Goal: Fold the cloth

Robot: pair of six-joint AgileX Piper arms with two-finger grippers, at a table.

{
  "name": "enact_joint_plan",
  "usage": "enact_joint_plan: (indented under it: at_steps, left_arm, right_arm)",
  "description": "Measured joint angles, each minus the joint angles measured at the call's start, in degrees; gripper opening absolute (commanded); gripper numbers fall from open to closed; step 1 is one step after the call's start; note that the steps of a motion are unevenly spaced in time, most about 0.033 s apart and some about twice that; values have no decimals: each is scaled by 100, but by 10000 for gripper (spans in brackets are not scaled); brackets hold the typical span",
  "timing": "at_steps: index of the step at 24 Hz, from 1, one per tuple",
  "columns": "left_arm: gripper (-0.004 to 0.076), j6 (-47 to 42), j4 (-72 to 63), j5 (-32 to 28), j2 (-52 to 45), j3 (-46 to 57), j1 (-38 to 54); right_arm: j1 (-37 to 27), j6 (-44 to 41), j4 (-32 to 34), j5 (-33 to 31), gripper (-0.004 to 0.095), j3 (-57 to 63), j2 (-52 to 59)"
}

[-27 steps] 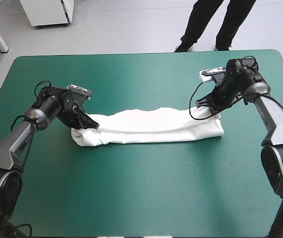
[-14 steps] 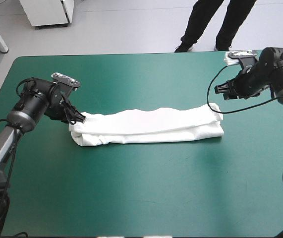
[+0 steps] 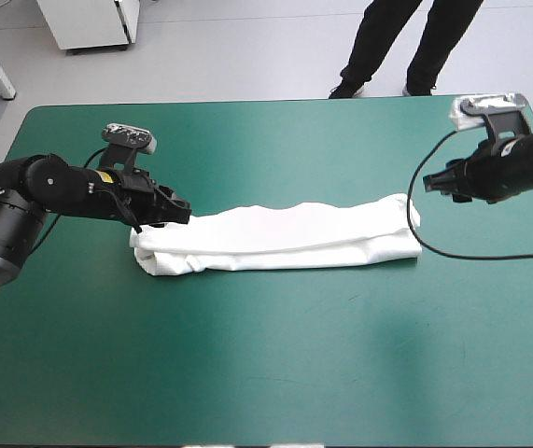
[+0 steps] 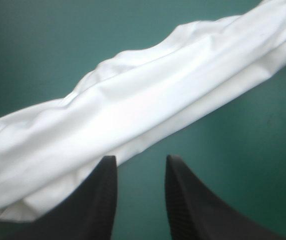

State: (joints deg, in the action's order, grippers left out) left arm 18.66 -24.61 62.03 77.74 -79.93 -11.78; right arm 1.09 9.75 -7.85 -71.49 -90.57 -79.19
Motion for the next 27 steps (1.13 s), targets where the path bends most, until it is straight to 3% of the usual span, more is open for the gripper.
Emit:
enact_joint_plan:
  at_steps: [2,8,13,19,22,27]
  left_arm:
    - [-24,327,-464,-112,124,0,0]
    - [-22,1101,-1373,-293,638,0,-32]
    - [-22,1314,-1366,-593,1635,-117,-671]
    - [-22,729,-288,-573,2910,-1148,-1474]
    - [-22,508,91,-414,3594,-1758,-1502]
    - [-22,464,163,-359,4191,-1923,-1502]
  right_arm:
    - [0,0,207,0,469,416,218]
    - [0,-71,509,53,469,1294,563]
    - [0,-90,568,401,469,1455,514]
    - [0,-264,645,521,469,1455,161]
    - [0,-227,326,643,469,1455,-185]
    - [0,-90,3,641,498,1218,-919]
